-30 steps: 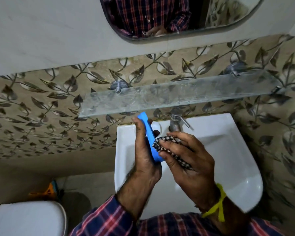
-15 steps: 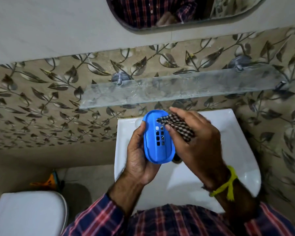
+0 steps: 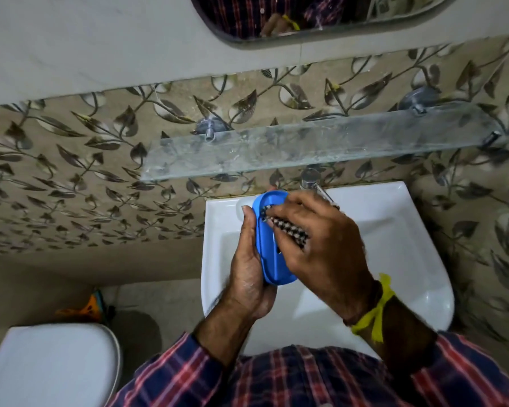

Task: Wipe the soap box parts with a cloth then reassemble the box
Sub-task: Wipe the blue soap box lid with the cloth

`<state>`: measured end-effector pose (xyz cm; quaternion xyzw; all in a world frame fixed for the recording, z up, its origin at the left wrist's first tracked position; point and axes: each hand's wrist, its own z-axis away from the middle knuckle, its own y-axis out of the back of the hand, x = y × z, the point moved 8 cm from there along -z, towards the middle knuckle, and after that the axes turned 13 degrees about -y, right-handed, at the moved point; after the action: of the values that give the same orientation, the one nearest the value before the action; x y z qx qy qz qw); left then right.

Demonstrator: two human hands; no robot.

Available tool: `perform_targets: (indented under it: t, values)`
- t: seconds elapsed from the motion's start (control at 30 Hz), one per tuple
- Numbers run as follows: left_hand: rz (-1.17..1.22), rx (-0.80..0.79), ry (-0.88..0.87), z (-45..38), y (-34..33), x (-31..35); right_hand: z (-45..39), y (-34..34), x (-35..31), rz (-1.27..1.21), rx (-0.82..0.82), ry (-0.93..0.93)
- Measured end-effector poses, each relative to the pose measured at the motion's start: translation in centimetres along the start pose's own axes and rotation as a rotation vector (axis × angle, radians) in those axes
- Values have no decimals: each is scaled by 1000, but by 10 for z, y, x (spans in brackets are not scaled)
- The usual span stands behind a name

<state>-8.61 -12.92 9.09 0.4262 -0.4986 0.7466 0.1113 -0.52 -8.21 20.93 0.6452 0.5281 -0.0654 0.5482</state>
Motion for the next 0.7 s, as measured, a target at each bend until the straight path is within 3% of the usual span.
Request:
perform_targets:
  t: [0.1, 0.2, 0.33, 0.47, 0.6, 0.7]
  values:
    - [10, -9, -3, -3, -2, 2, 0, -4, -4, -63, -1, 27]
    - [-4, -24, 33, -1, -1, 1, 17, -5, -4, 37, -49, 127]
    - [-63, 10, 75, 0, 1, -4, 9, -3, 6, 3, -7, 32]
    - [-29, -54, 81, -4, -3, 5, 26, -8, -2, 61, -74, 154]
    - [-70, -7, 81, -7, -2, 0, 16, -8, 10, 20, -38, 27]
    - [-11, -69, 85, -11, -4, 5, 29, -15, 3, 37, -96, 158]
